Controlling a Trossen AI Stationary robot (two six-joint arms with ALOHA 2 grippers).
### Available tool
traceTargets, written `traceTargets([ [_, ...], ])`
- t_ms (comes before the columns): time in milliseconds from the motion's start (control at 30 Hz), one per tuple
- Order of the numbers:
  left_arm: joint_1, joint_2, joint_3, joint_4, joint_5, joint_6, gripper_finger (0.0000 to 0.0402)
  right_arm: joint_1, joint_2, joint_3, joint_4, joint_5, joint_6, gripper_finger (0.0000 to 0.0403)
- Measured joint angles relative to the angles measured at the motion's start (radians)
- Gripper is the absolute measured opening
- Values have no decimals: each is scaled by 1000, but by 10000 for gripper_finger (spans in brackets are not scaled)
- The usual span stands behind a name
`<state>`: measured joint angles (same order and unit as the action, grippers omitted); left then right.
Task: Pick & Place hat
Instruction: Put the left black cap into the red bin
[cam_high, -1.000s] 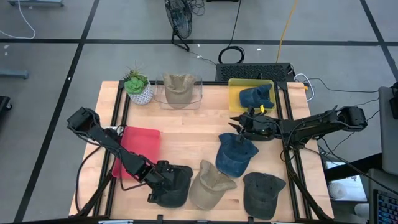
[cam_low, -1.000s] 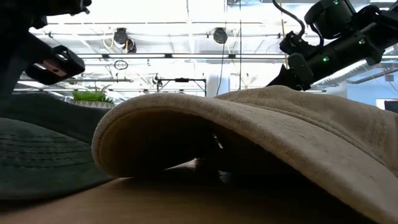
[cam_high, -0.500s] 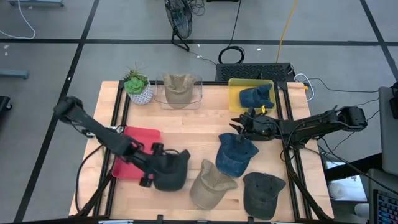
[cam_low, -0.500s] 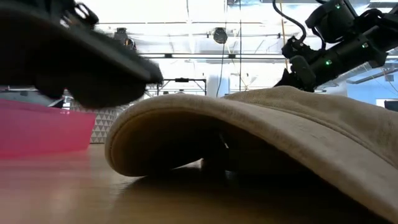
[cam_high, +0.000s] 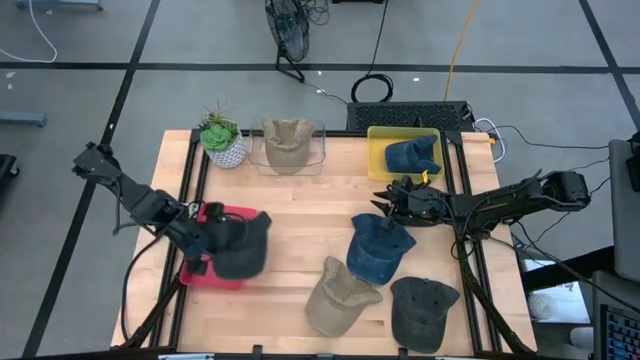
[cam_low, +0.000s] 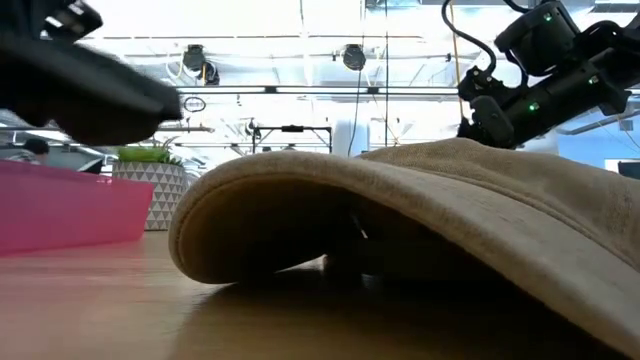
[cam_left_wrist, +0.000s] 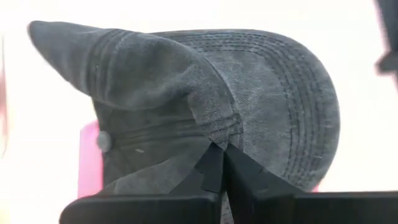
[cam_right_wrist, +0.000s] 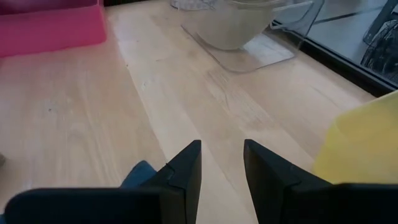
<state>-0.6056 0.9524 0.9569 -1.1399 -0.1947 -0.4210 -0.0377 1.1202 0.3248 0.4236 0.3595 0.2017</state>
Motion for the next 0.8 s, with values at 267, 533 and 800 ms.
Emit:
traceTargets([
  [267,-6,45,0,-209,14,-60,10,27,0,0,31,0,-3,100],
  [533,-7,115,0,-240,42,-2,10,27,0,0,36,0,-4,100],
  [800,-8,206,0,-197,95,36,13,27,0,0,36,0,-4,100],
])
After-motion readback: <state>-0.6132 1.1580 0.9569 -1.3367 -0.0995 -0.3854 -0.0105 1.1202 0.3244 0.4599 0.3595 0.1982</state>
